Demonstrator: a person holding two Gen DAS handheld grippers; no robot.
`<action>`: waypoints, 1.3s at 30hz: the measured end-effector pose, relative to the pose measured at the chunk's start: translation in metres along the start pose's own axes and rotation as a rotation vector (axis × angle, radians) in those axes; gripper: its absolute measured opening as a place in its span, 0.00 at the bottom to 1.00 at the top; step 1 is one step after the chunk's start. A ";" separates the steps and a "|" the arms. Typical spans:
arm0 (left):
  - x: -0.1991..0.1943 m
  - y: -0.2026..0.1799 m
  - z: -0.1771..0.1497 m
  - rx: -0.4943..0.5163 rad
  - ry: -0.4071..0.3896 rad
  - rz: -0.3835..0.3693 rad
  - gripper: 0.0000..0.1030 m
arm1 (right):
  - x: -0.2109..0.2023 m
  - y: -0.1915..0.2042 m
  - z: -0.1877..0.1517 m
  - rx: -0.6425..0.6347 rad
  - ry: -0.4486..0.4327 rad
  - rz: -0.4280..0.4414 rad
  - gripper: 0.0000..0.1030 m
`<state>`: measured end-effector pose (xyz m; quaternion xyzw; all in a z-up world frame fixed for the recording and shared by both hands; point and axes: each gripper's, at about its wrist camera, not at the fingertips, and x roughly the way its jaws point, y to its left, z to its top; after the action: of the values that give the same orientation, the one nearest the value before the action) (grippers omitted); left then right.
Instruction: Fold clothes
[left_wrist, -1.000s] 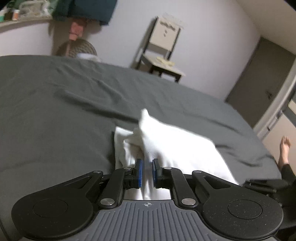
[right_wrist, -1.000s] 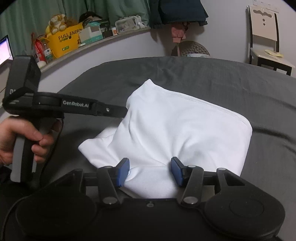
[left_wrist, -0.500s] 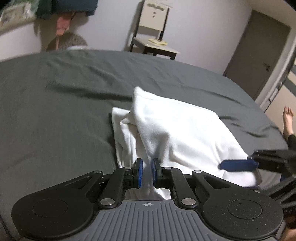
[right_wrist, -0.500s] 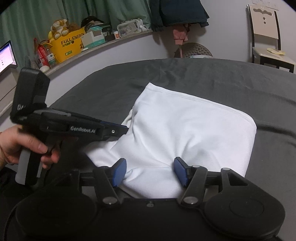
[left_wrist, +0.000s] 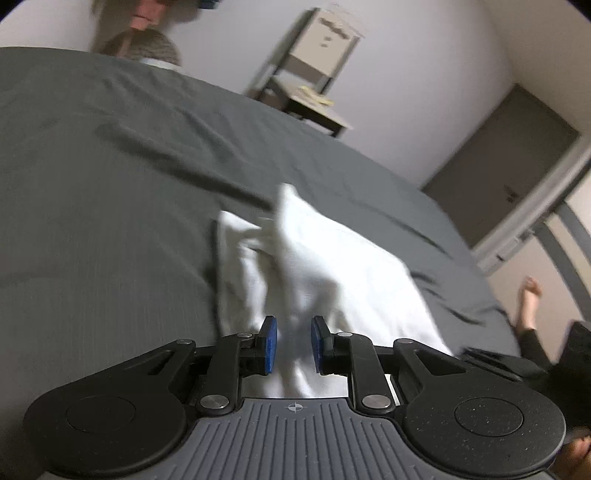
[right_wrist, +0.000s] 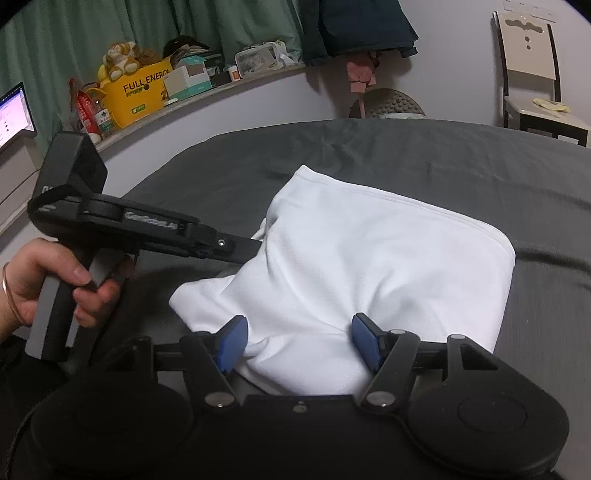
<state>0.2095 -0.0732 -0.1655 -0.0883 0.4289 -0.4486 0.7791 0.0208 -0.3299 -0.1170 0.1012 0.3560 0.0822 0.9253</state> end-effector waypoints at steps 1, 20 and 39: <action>0.003 -0.005 -0.002 0.031 0.009 -0.004 0.18 | 0.000 0.000 0.000 0.001 -0.001 0.000 0.60; 0.018 0.002 -0.002 -0.002 0.014 0.046 0.26 | -0.016 0.001 0.005 0.041 -0.040 0.038 0.60; -0.004 0.009 -0.002 -0.043 -0.063 0.115 0.00 | 0.049 0.097 0.007 -0.363 0.074 0.020 0.12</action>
<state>0.2125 -0.0641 -0.1694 -0.0944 0.4180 -0.3908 0.8147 0.0536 -0.2265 -0.1192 -0.0672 0.3680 0.1579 0.9139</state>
